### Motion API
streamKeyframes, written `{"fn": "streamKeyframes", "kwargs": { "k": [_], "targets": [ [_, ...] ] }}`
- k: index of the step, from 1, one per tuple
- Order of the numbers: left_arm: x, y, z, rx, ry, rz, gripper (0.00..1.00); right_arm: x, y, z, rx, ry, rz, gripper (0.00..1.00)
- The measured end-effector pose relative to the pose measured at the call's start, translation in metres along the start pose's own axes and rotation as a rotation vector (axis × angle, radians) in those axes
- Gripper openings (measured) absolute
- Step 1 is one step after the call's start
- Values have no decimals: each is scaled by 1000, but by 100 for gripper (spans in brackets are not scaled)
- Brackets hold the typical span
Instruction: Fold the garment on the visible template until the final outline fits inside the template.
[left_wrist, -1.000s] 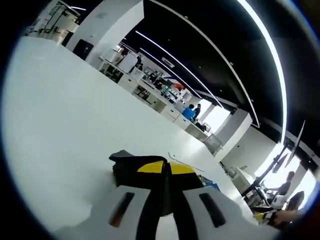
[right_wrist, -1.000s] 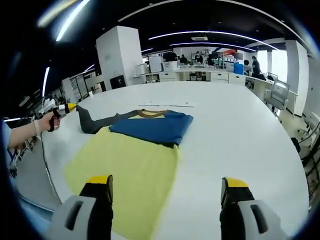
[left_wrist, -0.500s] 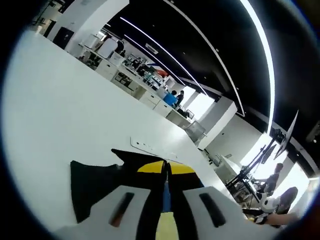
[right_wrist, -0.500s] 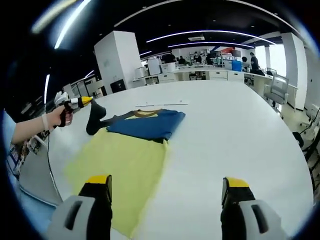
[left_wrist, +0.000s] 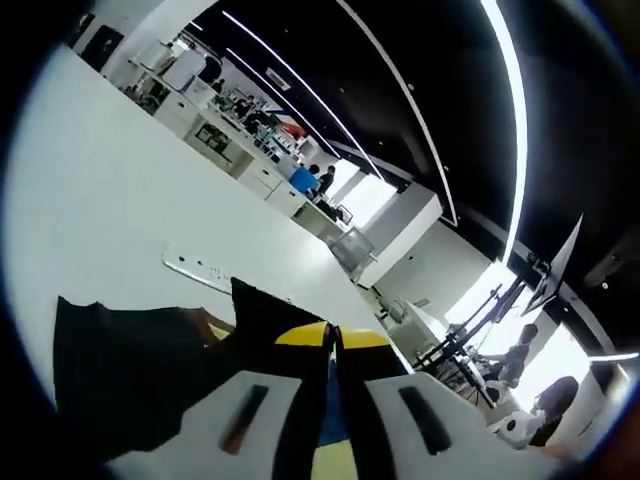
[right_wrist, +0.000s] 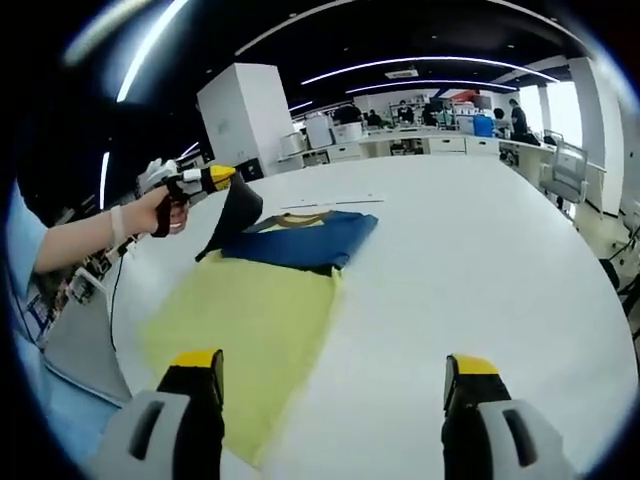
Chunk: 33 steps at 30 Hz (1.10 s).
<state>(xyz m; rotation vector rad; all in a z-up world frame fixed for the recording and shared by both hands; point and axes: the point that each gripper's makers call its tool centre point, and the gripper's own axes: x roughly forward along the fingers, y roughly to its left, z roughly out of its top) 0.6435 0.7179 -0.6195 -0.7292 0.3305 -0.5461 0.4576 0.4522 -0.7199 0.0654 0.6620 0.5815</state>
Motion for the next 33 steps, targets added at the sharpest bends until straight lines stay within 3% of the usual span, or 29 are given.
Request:
{"fn": "streamKeyframes", "kwargs": {
  "k": [9,17,19,26,33],
  "targets": [
    [45,-20,-50,-22,90,-64,0,-2,-10,-6,27,0,-5,91],
    [70,-30,-91,-63,167,-97,0,1,-14,-13,42,16,-3,91],
    [77,-34,-103,-29,194,-106,0,2,-16,-13,46,13,-2,91],
    [88,-33,-134,-36,260,-100,0,5,-19,-15,61,21,1,91],
    [89,-26,-150,-57,295,-88,0,7,-20,-13,61,16,5,91]
  ]
}}
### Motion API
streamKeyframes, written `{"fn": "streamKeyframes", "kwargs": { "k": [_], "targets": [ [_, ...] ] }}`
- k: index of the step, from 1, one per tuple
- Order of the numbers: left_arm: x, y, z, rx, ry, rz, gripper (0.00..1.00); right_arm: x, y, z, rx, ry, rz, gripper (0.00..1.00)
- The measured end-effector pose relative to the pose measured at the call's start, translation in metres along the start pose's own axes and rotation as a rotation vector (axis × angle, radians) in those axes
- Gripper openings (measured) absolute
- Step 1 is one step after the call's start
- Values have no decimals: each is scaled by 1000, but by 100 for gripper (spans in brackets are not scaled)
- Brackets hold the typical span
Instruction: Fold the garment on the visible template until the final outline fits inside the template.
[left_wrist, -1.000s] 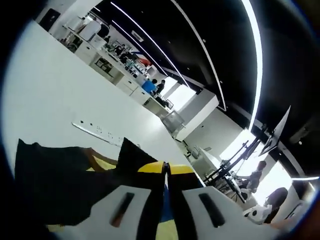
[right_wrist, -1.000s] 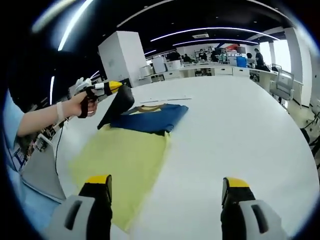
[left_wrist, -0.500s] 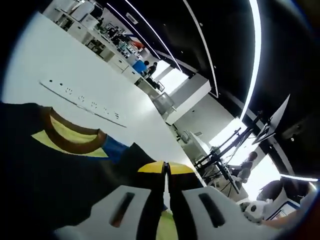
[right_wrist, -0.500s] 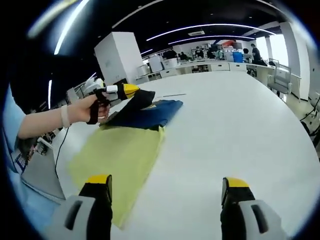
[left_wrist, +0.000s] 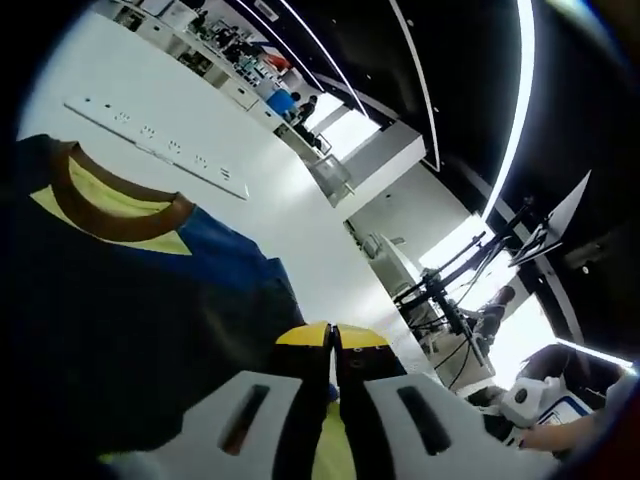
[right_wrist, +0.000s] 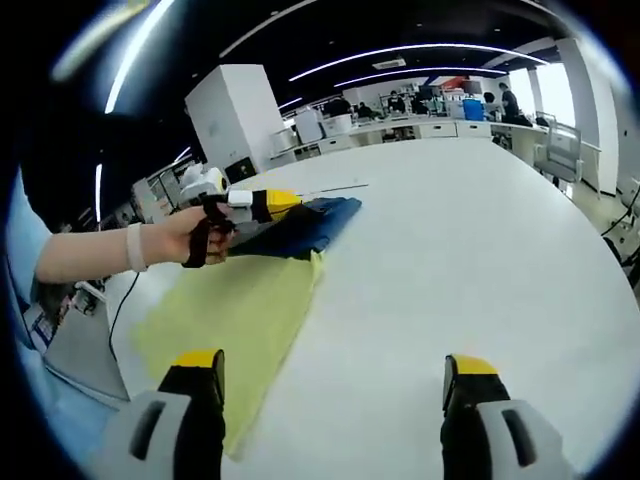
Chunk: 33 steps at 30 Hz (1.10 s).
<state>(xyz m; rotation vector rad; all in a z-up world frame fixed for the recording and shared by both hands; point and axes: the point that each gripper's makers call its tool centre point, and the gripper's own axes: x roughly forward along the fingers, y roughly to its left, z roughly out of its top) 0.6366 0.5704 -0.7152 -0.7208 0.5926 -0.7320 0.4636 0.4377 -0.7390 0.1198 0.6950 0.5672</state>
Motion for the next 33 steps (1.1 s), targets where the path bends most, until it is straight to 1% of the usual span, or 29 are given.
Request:
{"fn": "streamKeyframes", "kwargs": {
  "k": [1,4,6,9,12,13,14,15,16,18,19,20,21,22,23,24,25,26,28,30,33],
  "targets": [
    [0,-1,-2,-5,6,-4,0,0,0,-1,-1,3,0,91],
    [1,-4,-8,16,26,-12,0,1,-1,0,-6,4,0,91],
    [2,-4,-13,38,47,-7,0,1,-1,1,-4,0,4,91],
    [1,-2,-17,78,61,-13,0,2,0,3,-13,5,9,91],
    [0,-3,-16,146,52,-13,0,4,1,4,-11,2,15,91],
    [0,-3,-16,140,56,-13,0,4,1,4,-12,2,14,91],
    [-1,-5,-17,155,62,-21,0,4,2,4,-13,2,15,91],
    [-1,-4,-16,173,59,-12,0,5,3,4,-12,2,18,91],
    [-2,-4,-15,194,56,-4,5,5,3,4,-11,3,20,91],
    [-3,-7,-14,182,54,-14,13,6,6,4,-16,2,22,91],
    [-5,-9,-13,196,48,-19,19,6,6,5,-17,2,22,91],
    [-5,-9,-10,243,38,-10,25,6,7,5,-16,1,24,91],
    [-6,-9,-10,267,43,0,32,6,7,5,-16,0,24,91],
    [-7,-11,-9,302,44,-5,40,6,7,6,-18,-1,24,91],
    [-8,-12,-9,309,42,-7,44,6,9,6,-19,-1,25,91],
    [-10,-11,-9,350,54,5,48,6,9,7,-19,-1,26,91],
    [-12,-11,-8,390,50,9,55,6,10,7,-19,-1,27,91],
    [-13,-11,-9,386,57,13,62,7,11,7,-20,-1,29,91],
    [-16,-7,-8,434,67,34,77,7,13,7,-23,1,31,91],
    [-19,-6,-9,472,78,46,84,8,16,7,-25,1,34,91],
    [-25,-6,-7,470,83,46,92,9,19,9,-26,-5,39,91]
  ]
}}
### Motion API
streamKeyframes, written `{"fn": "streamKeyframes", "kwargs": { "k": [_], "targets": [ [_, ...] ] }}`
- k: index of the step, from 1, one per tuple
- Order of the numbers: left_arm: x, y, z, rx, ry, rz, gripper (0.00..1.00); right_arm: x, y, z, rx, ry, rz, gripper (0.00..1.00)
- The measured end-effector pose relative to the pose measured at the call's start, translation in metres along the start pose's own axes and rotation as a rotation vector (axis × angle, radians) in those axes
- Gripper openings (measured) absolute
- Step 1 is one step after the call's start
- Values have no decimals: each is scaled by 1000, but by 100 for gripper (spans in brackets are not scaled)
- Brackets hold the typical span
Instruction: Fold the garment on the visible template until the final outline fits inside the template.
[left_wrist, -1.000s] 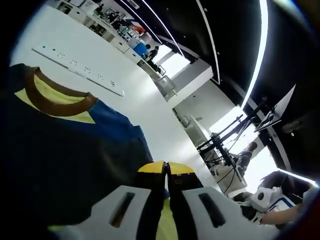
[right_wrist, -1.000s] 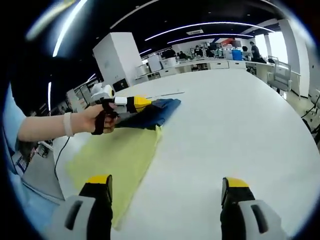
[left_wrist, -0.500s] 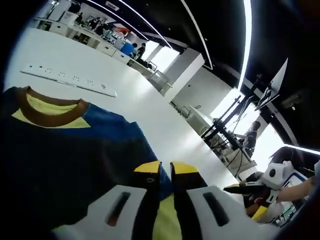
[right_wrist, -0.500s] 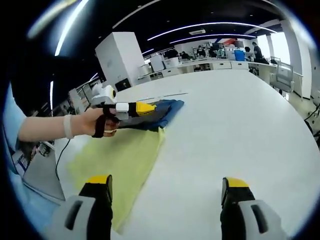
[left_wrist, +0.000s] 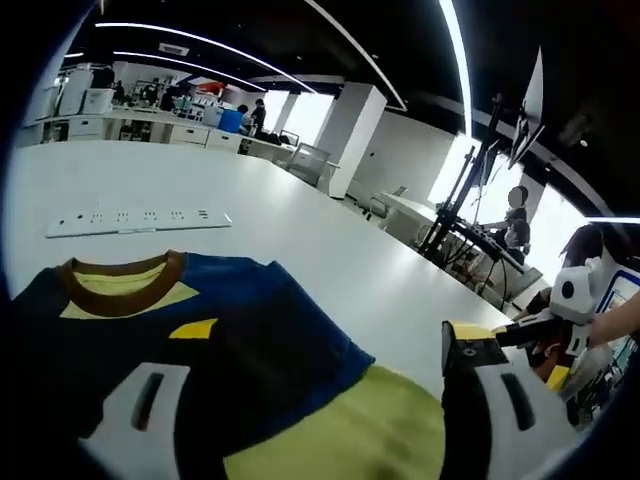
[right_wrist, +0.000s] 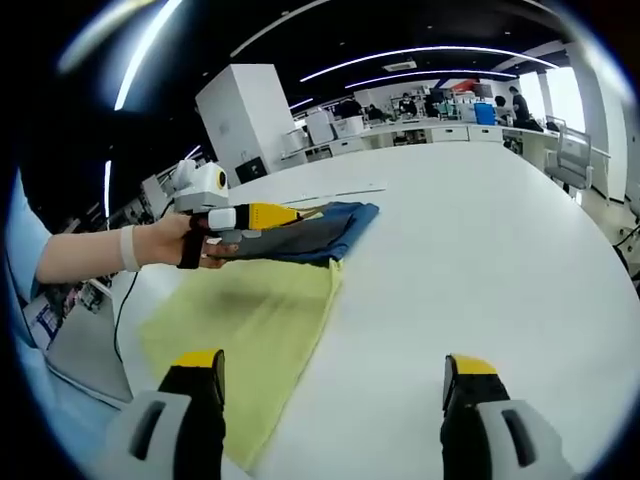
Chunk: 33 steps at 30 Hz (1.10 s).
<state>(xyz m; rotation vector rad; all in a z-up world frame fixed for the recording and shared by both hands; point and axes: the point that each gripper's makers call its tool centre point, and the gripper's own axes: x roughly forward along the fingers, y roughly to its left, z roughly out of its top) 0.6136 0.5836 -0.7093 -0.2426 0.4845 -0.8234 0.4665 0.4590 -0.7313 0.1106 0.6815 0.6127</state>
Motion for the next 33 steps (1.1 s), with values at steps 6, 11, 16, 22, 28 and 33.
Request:
{"fn": "streamKeyframes", "kwargs": {
  "k": [6,11,16,22,28,33],
  "targets": [
    [-12,4,-1,57,34,17,99,2,6,5,-11,-6,11,91],
    [-25,6,0,71,41,27,99,4,11,11,-28,-10,21,91],
    [-47,11,-4,94,55,53,99,6,18,19,-49,-19,34,91],
    [-87,15,-11,92,55,93,99,11,32,26,-67,-24,55,91],
    [-136,27,-22,90,70,154,99,17,51,31,-93,-27,83,91],
    [-174,27,-39,72,76,183,99,21,64,33,-110,-17,106,90]
  ]
}}
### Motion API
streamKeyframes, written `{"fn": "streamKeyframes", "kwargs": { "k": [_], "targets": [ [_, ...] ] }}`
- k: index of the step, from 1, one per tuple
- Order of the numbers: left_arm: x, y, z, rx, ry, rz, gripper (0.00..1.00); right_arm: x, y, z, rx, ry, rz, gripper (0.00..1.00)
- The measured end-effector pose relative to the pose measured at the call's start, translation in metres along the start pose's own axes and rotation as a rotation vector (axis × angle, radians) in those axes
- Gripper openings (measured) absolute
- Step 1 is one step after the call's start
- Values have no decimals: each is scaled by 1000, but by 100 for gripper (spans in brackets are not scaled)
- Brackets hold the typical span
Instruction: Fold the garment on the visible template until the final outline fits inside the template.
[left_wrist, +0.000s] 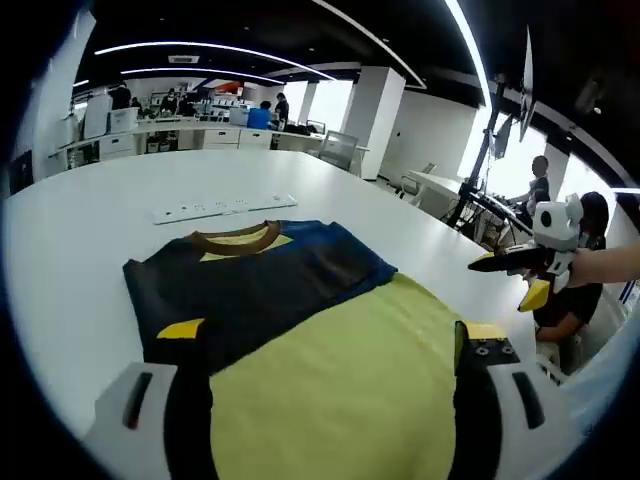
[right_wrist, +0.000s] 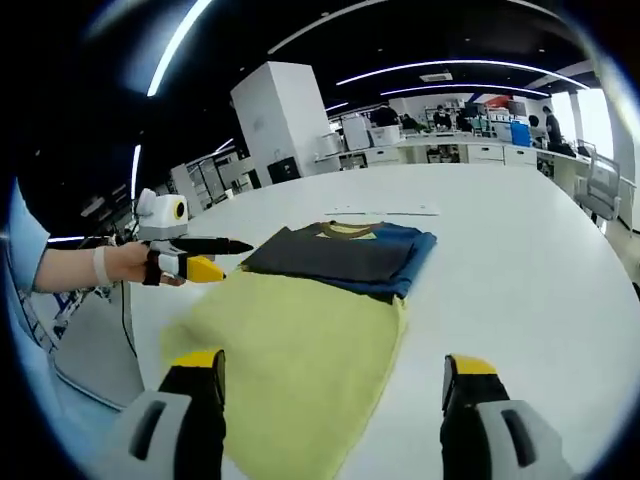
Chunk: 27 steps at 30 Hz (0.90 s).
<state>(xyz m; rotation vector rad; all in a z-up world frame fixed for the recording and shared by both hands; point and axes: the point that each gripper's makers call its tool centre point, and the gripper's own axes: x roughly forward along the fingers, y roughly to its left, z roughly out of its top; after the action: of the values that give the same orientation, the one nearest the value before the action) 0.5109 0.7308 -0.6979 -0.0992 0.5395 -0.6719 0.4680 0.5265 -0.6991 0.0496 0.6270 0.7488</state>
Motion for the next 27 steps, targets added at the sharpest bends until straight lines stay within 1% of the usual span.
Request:
{"fn": "streamKeyframes", "kwargs": {
  "k": [4,6,11,14,17,19,22,27],
  "targets": [
    [-25,8,-13,-15,-1,34,99,3,9,2,-16,6,14,90],
    [-36,12,-19,-25,9,46,99,5,12,3,-25,10,21,90],
    [-56,19,-28,-44,3,76,99,10,22,6,-39,14,33,90],
    [-66,21,-33,-55,5,87,99,11,26,8,-53,18,38,90],
    [-74,19,-39,-60,5,86,99,11,26,10,-43,12,41,90],
    [-79,19,-45,-84,10,82,99,10,26,10,-47,10,33,90],
    [-86,18,-52,-76,25,85,99,9,27,9,-47,13,30,90],
    [-96,19,-58,-78,34,80,98,5,29,5,-51,20,25,90]
  ]
}}
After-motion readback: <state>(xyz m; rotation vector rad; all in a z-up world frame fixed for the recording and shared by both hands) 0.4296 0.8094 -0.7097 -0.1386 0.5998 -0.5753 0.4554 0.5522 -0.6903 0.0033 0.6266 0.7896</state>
